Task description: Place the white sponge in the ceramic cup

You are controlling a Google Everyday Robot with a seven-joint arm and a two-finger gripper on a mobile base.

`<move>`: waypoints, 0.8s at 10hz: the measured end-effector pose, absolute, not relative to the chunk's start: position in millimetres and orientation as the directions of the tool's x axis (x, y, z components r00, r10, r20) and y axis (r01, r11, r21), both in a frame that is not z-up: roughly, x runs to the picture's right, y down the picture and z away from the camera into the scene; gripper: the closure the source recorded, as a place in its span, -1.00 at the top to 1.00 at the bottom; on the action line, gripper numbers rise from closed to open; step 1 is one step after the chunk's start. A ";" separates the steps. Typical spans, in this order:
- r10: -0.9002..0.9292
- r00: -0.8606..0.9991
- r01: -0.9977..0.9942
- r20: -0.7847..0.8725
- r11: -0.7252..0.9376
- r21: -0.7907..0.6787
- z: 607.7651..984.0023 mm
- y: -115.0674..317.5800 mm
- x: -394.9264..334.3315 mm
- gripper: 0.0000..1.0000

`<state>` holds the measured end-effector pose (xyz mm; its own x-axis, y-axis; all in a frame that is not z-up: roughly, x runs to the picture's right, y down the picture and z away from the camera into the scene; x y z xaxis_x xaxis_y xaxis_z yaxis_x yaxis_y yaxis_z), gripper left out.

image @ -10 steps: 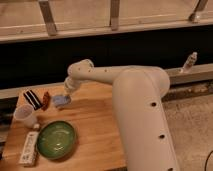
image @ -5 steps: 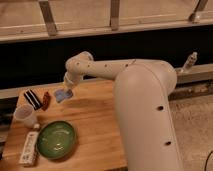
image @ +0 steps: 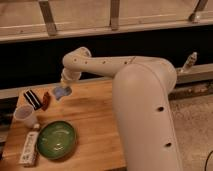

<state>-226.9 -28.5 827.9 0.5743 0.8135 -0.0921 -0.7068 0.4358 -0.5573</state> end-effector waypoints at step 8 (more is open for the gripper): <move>0.734 0.677 -0.576 0.056 0.575 -0.581 769.9 -37.9 -281.0 -1.00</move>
<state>-281.0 -37.9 769.9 0.6768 0.7340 0.0557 -0.5761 0.5752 -0.5807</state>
